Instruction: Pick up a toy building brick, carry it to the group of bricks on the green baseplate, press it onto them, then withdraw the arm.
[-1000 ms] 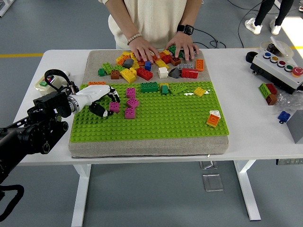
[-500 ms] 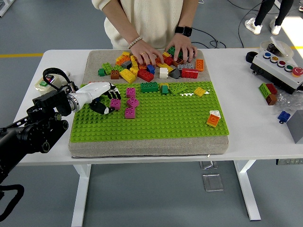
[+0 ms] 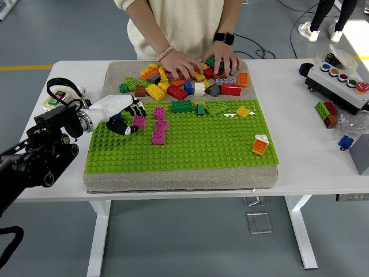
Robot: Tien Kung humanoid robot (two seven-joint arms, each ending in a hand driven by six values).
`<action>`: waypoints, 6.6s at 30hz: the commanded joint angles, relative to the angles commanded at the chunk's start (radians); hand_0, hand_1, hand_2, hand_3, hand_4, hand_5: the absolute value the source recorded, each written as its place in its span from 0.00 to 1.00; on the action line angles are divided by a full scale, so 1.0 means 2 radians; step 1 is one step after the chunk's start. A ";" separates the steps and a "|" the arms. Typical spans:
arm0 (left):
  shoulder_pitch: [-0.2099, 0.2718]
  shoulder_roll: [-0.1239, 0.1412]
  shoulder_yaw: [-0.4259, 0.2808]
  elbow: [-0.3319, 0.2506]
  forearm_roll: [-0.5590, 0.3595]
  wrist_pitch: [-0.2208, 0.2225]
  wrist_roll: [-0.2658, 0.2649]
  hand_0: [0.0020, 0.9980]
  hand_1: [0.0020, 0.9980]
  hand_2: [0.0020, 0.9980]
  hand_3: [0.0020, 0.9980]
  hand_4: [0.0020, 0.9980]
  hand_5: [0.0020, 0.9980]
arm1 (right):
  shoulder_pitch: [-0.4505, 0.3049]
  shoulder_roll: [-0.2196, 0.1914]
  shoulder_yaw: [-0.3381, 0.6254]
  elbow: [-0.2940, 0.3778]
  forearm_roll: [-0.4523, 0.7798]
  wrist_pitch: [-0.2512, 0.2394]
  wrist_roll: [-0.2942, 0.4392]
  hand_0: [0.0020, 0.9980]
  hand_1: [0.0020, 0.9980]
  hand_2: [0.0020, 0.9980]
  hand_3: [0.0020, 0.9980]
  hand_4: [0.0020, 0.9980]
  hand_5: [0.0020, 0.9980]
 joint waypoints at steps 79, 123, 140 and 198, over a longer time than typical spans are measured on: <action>0.150 0.016 -0.093 -0.183 0.061 -0.033 0.057 0.61 0.59 0.57 0.55 0.59 0.00 | -0.006 -0.007 0.013 0.000 -0.006 0.001 0.003 0.75 0.68 0.73 0.66 0.91 0.49; 0.152 0.017 -0.100 -0.186 0.064 -0.046 0.050 0.71 0.67 0.61 0.62 0.87 0.06 | -0.006 -0.006 0.009 0.000 -0.003 0.000 0.003 0.75 0.68 0.73 0.66 0.91 0.49; 0.151 0.016 -0.103 -0.190 0.059 -0.046 0.049 0.72 0.67 0.62 0.64 0.86 0.06 | -0.006 -0.005 0.008 0.000 -0.002 0.000 0.003 0.75 0.68 0.73 0.65 0.91 0.49; 0.194 0.033 -0.121 -0.240 0.063 -0.081 0.064 1.00 0.90 0.87 0.63 1.00 0.67 | -0.007 -0.004 0.005 0.000 0.004 0.000 0.002 0.75 0.68 0.73 0.65 0.91 0.49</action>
